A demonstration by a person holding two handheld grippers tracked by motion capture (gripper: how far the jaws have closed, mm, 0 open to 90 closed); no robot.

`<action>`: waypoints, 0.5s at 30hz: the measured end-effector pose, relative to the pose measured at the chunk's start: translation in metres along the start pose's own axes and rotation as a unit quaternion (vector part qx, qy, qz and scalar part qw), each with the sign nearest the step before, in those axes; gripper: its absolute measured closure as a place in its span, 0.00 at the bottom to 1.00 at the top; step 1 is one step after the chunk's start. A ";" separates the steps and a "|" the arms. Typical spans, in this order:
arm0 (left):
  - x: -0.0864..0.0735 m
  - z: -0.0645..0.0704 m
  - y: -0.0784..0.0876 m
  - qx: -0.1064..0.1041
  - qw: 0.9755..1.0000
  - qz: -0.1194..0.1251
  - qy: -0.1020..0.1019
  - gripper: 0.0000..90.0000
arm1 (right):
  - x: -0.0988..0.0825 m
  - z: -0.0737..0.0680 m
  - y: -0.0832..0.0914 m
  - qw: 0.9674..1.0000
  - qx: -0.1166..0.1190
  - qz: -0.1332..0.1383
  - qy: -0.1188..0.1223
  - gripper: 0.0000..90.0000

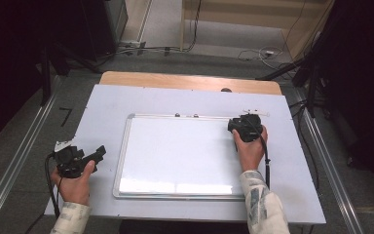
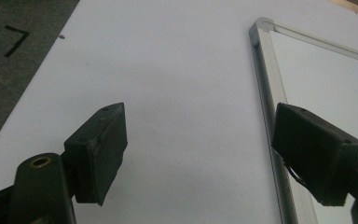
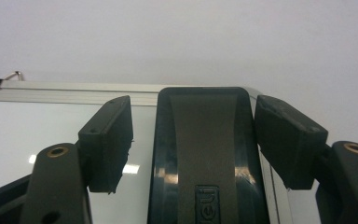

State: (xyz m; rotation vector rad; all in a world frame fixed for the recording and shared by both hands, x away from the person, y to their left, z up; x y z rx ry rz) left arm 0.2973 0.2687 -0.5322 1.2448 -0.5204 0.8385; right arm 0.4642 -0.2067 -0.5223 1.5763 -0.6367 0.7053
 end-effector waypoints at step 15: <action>0.000 0.001 0.000 0.001 1.000 0.001 -0.001 0.21 | -0.002 -0.002 0.033 0.999 0.049 0.001 0.019 0.27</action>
Point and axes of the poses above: each handheld gripper's, and its own axes: y roughly backward along the jaws, x roughly out of its top, z roughly to its right, the point moved 7 cm from there along -y, roughly forward along the jaws, and after that the axes turned 4 degrees about -y, right-handed, at the moved point
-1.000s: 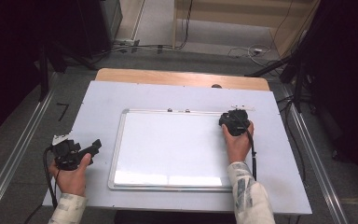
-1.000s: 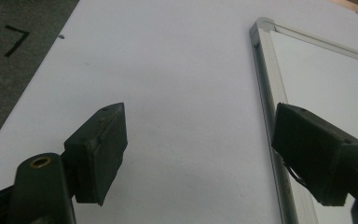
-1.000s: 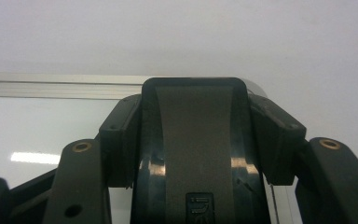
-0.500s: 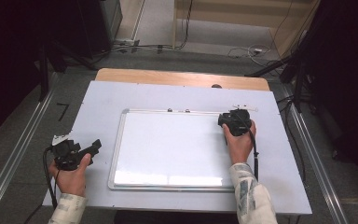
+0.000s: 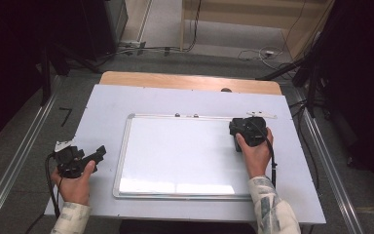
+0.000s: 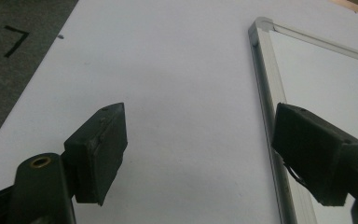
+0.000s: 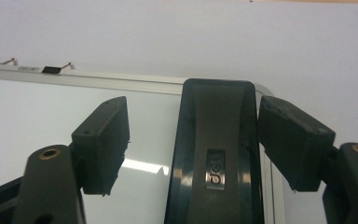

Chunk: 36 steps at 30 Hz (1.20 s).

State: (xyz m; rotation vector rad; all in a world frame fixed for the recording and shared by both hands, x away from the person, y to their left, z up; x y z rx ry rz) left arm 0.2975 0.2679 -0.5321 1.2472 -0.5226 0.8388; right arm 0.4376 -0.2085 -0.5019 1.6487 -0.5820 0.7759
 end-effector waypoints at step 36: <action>-0.001 0.002 -0.001 0.001 1.000 -0.003 -0.005 0.21 | -0.022 -0.004 0.057 0.998 0.056 0.017 0.028 0.24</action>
Point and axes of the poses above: each handheld gripper's, and its own axes: y roughly backward along the jaws, x roughly out of its top, z roughly to its right, the point moved 7 cm from there along -y, roughly forward along the jaws, and after that the axes turned 4 degrees about -y, right-handed, at the moved point
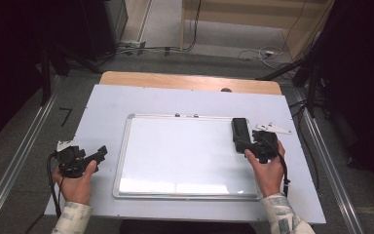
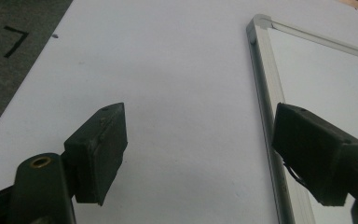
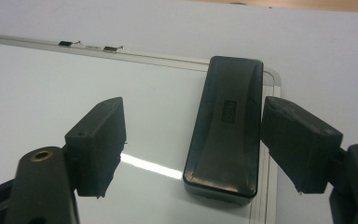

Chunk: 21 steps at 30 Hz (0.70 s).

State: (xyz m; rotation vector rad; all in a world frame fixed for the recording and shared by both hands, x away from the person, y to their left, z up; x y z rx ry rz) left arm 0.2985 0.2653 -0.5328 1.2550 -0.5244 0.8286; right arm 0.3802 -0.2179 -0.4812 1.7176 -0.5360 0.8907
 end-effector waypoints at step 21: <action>0.001 0.001 0.001 -0.004 1.000 0.003 0.002 0.21 | -0.022 0.025 0.020 1.000 -0.008 0.003 -0.008 0.24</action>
Point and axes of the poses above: each handheld gripper's, and its own axes: y roughly backward along the jaws, x roughly out of its top, z roughly to its right, the point moved 7 cm from there along -y, roughly forward along the jaws, and after that the axes turned 4 degrees about -y, right-handed, at the moved point
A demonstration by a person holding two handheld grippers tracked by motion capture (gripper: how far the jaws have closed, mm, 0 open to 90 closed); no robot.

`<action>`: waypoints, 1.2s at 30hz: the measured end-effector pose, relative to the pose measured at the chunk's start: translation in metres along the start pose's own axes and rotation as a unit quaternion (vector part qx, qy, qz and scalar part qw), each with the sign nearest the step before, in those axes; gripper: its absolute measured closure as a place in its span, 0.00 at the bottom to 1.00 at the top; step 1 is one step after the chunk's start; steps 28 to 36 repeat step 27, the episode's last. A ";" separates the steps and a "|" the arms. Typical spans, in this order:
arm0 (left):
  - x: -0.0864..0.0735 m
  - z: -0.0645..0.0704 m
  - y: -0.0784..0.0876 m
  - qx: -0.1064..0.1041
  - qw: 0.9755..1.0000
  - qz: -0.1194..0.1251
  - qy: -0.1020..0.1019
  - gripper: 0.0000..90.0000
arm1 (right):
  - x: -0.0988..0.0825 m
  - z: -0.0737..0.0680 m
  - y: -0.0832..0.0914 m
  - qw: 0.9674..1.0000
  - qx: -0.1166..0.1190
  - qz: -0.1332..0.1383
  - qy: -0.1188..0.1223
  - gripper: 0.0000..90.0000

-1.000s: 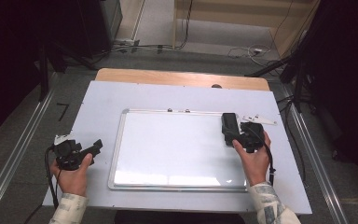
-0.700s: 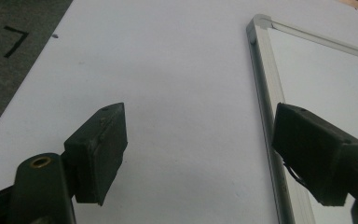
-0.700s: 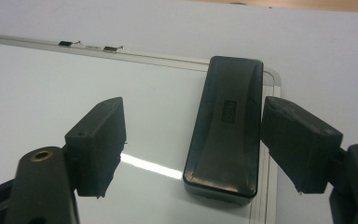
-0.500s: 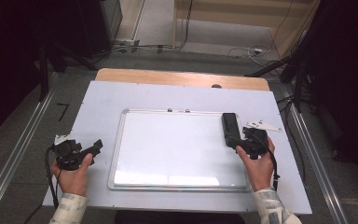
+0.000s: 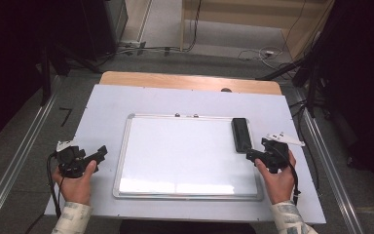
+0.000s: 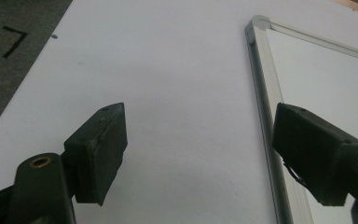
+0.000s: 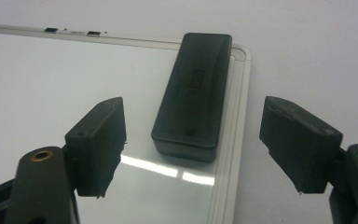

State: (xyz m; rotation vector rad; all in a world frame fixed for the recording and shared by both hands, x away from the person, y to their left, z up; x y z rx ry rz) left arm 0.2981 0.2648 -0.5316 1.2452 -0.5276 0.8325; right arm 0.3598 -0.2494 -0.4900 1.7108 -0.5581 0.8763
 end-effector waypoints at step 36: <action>0.000 0.000 0.001 0.001 1.000 0.000 0.001 0.21 | -0.031 0.072 0.042 0.997 -0.064 0.000 -0.050 0.24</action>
Point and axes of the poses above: each handheld gripper's, and its own axes: y roughly backward along the jaws, x roughly out of its top, z roughly to its right, the point moved 7 cm from there along -y, roughly forward along the jaws, and after that the axes turned 4 degrees about -y, right-handed, at the moved point
